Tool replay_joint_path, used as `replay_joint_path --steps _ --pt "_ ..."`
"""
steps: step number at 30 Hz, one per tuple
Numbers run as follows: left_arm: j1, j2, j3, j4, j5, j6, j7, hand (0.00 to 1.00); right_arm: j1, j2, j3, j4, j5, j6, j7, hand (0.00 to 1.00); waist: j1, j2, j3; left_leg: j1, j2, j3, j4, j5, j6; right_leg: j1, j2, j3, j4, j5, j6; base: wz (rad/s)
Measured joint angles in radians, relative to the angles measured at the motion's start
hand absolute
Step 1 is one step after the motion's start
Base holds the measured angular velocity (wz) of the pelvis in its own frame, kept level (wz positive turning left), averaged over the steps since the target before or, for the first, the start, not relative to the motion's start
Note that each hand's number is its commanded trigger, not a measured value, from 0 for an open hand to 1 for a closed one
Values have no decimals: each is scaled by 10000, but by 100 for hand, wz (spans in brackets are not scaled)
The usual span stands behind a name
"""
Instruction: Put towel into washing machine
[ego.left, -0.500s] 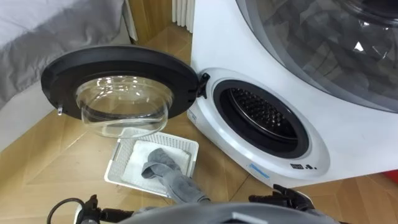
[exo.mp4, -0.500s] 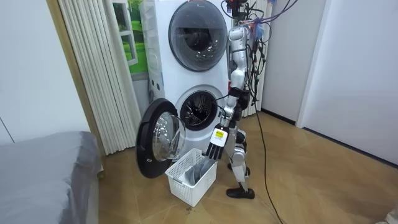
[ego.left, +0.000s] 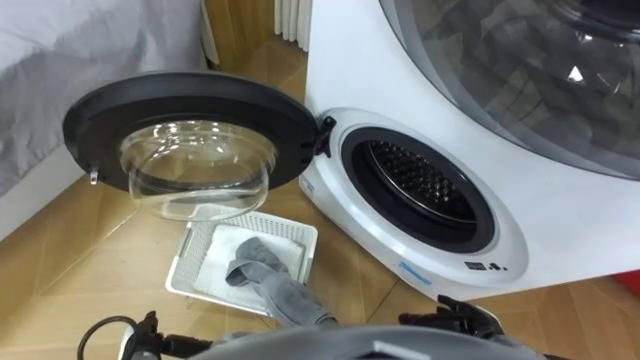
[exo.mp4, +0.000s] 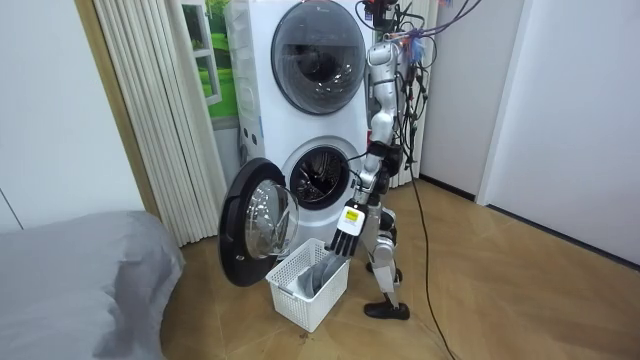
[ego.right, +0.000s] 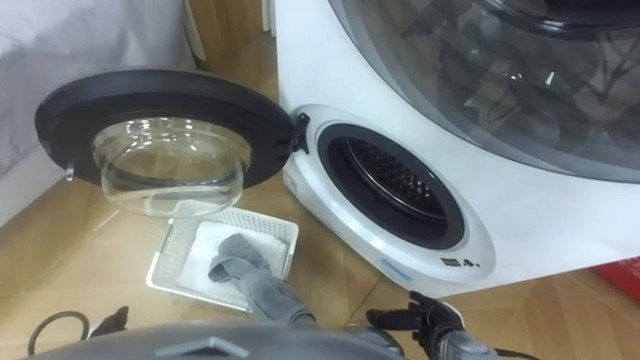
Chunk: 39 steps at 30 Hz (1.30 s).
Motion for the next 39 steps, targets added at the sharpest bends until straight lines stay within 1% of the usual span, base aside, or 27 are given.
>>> replay_joint_path --steps 4,6,8,9,11,12,13,14,15,16,19,20,21,22,23,24,25,27,28,29,30,32,33,34,36,37,39 --pt "-147 -5 -40 1 73 -10 -1 0 -12 -7 96 11 76 -9 12 0 -9 9 4 -32 -7 -16 17 0 0 5 -1 -1 -103 4 -5 0" --pt "-236 -33 -53 1 73 -49 0 0 -8 -12 89 11 160 -28 66 0 -22 36 18 -58 -7 -23 17 0 0 1 1 -10 -125 5 -6 0" --pt "-428 -30 -360 3 79 -91 9 0 -53 -10 112 50 286 -91 90 0 -44 72 1 -211 -10 -43 65 0 0 -173 -9 -22 -116 8 -8 0" --pt "-501 -33 -433 4 96 -102 7 0 -96 -10 130 83 292 -119 105 0 -42 83 10 -248 -10 -45 85 0 0 -197 -11 -22 -109 15 -13 0" --pt "-753 -55 -655 8 559 -232 -13 0 -306 -10 219 238 286 -157 226 0 -99 145 16 -553 6 -38 150 2 3 -541 -11 -12 21 43 -29 -4" --pt "-816 -58 -715 9 639 -283 -21 0 -363 -9 222 264 255 -191 259 0 -114 174 35 -618 12 -37 152 3 4 -620 -10 -11 72 44 -31 -5" --pt "-932 -62 -814 10 887 -386 -31 0 -446 -10 290 290 209 -255 315 0 -148 188 31 -755 10 -29 169 4 5 -763 -7 18 77 55 -46 -5" --pt "-1044 -74 -848 28 1062 -477 -44 0 -586 -4 304 437 180 -312 392 0 -228 275 71 -890 8 -27 185 5 7 -895 -8 27 85 63 -52 -5" --pt "-1126 -77 -878 45 1186 -498 -47 0 -684 -6 324 514 165 -325 423 0 -267 254 60 -954 6 -26 209 6 9 -960 -19 8 106 65 -55 -4" --pt "-1361 -98 -910 54 1440 -503 -49 0 -846 -16 416 586 128 -336 415 0 -292 309 84 -1146 8 -26 292 11 16 -1200 -43 11 248 64 -55 0" --pt "-1993 -121 -1364 83 1975 -618 -36 0 -1195 -58 706 723 32 -345 416 0 -376 420 149 -1651 -17 -18 366 53 61 -1768 -102 42 447 72 -68 -2" --pt "-2199 -136 -1574 251 2060 -753 -23 0 -1390 -50 809 725 -9 -346 426 0 -395 442 166 -1804 -23 -1 395 64 67 -1946 -111 53 506 76 -73 0" --pt "-2355 -152 -1600 403 2166 -833 -23 0 -1467 -35 851 762 -56 -348 427 0 -420 458 185 -1906 -16 2 449 64 67 -2037 -117 50 584 76 -73 0" --pt "-2637 -168 -1668 646 2433 -929 -3 0 -1641 10 884 919 -94 -369 422 0 -548 475 197 -2062 -12 14 506 64 67 -2209 -129 54 655 77 -75 -4" --pt "-2924 -197 -1807 922 2547 -968 4 0 -1850 10 883 1008 -84 -415 420 0 -619 497 230 -2213 -16 10 516 68 73 -2446 -138 112 797 77 -76 -6" --pt "-3060 -217 -1864 1047 2651 -969 8 0 -1940 10 889 1051 -82 -452 421 0 -640 505 237 -2308 -22 10 531 73 81 -2558 -144 140 831 78 -78 -12" --pt "-3339 -242 -2034 1274 2845 -979 -2 0 -2126 8 939 1077 -82 -468 409 0 -677 508 252 -2525 -33 30 609 75 84 -2816 -166 191 936 78 -78 -13" --pt "-3589 -249 -2221 1386 3211 -995 -12 0 -2398 11 1067 1095 -85 -463 421 0 -777 514 305 -2841 -43 25 775 74 85 -3156 -187 292 1062 80 -80 -13" --pt "-3811 -245 -2376 1396 3499 -992 -20 0 -2662 9 1075 1145 -92 -465 428 0 -860 529 410 -3066 -57 0 907 74 85 -3445 -218 396 1276 80 -81 -18" --pt "-4087 -256 -2443 1399 3704 -995 -32 0 -2896 0 1075 1248 -91 -474 423 0 -867 544 515 -3309 -82 -6 1029 74 86 -3790 -244 520 1497 79 -81 -21" --pt "-4221 -249 -2517 1421 3768 -1005 -27 0 -3016 2 1103 1283 -70 -473 422 0 -880 530 532 -3431 -106 8 1060 74 86 -3968 -271 534 1574 79 -82 -18" --pt "-4763 -233 -3005 1699 4016 -1025 -25 0 -3358 14 1522 1255 -56 -569 414 0 -1099 537 617 -4063 -149 73 1398 73 87 -4534 -357 608 1825 79 -83 -3" --pt "-4914 -233 -3144 1744 4072 -1030 -25 0 -3405 31 1642 1243 -8 -590 417 0 -1095 503 638 -4184 -148 131 1437 73 88 -4684 -362 653 1884 79 -83 -4" --pt "-5183 -236 -3302 1772 4330 -1034 -27 0 -3493 63 1852 1240 72 -630 423 0 -1117 449 679 -4441 -150 200 1556 72 88 -4952 -396 668 1993 79 -83 0" --pt "-5540 -259 -3573 1779 4897 -1042 -38 0 -3589 68 1948 1188 74 -654 417 0 -1193 429 710 -4970 -160 198 1758 71 91 -5421 -438 677 2074 83 -90 5" --pt "-5687 -285 -3697 1787 5142 -1039 -38 0 -3639 66 1959 1101 68 -646 413 0 -1212 430 725 -5332 -162 198 1937 68 96 -5751 -458 751 2173 89 -99 0" --pt "-5849 -293 -3962 1766 5281 -1005 -33 0 -3684 69 2054 900 207 -641 377 0 -1325 421 759 -5961 -142 204 2515 60 107 -6190 -496 938 2365 92 -105 -3"
